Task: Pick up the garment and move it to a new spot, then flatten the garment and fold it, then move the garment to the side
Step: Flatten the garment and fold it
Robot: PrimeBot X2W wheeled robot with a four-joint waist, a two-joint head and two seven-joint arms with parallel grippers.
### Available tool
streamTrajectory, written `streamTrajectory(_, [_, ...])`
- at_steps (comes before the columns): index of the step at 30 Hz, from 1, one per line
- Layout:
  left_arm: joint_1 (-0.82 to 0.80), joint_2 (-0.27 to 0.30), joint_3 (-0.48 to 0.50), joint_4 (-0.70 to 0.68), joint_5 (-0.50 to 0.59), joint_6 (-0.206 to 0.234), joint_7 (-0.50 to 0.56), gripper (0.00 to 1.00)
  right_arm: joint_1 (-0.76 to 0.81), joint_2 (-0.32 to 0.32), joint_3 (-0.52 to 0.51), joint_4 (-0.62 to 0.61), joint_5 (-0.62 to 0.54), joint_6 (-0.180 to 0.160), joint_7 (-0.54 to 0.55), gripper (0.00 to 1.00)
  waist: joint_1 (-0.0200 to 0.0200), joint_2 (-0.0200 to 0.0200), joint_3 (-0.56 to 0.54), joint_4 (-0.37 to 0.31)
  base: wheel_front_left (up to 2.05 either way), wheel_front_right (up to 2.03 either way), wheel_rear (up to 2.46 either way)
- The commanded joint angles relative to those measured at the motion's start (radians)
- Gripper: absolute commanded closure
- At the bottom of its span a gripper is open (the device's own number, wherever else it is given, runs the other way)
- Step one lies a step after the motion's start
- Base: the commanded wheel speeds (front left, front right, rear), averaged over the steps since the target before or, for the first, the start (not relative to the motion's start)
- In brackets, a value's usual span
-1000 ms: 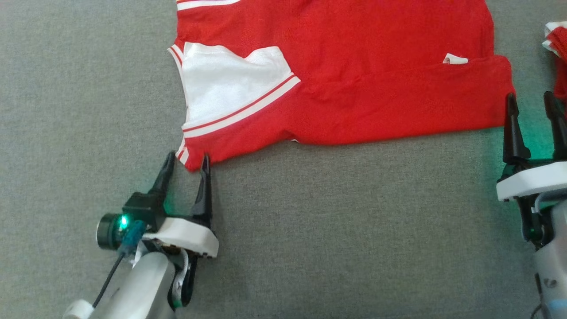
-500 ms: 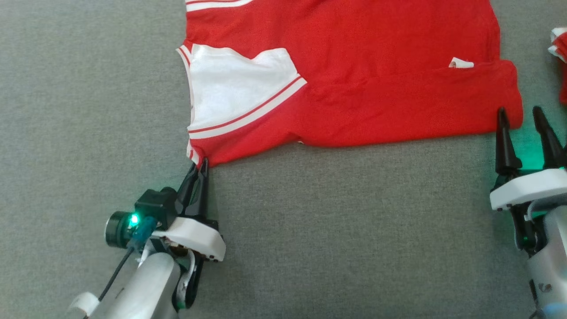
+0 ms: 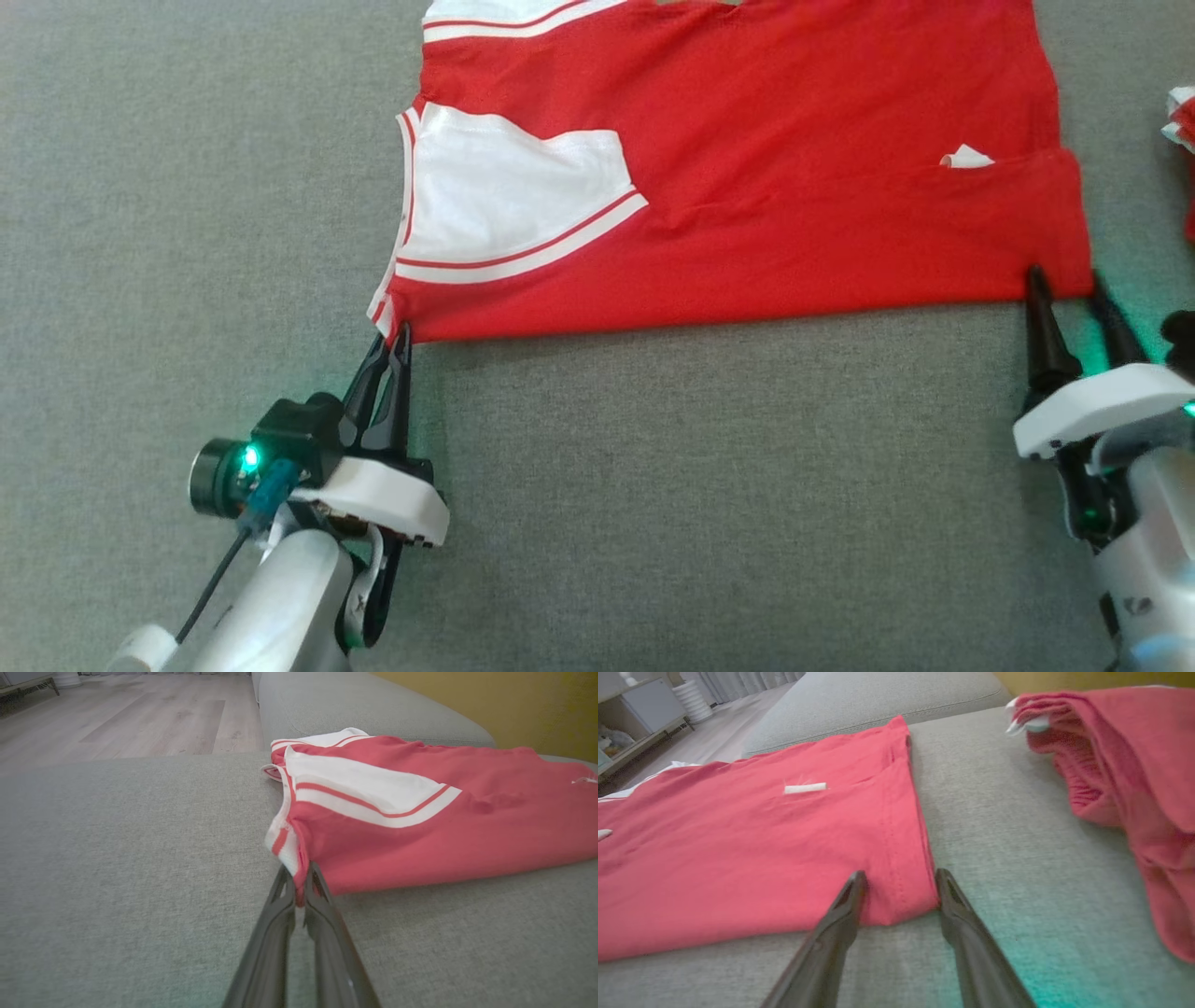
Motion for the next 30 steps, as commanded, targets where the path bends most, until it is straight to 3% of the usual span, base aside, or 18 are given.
streamTrajectory(1, [0.003,0.031,0.045,-0.024,0.0,0.006,-0.011,1.0,-0.006,-0.017,0.024,-0.017,0.009,-0.001,0.001,1.0,0.0,0.0,-0.002,0.0,0.0,0.0,0.0])
streamTrajectory(11, [0.056,0.041,0.036,-0.039,-0.014,0.0,-0.032,1.0,0.059,-0.077,0.06,-0.037,0.073,-0.001,-0.046,1.0,0.0,0.0,-0.062,0.002,0.0,0.0,0.0])
streamTrajectory(20, [0.233,0.073,0.01,-0.126,-0.034,0.004,-0.038,1.0,0.304,-0.114,0.012,-0.181,0.055,-0.001,-0.056,1.0,0.0,0.0,-0.119,0.0,0.0,0.0,0.0])
streamTrajectory(30, [0.343,0.093,-0.006,-0.195,-0.067,0.019,0.014,1.0,0.486,-0.067,-0.101,-0.344,0.001,-0.001,0.005,1.0,0.0,0.0,-0.123,-0.002,0.0,0.0,0.0])
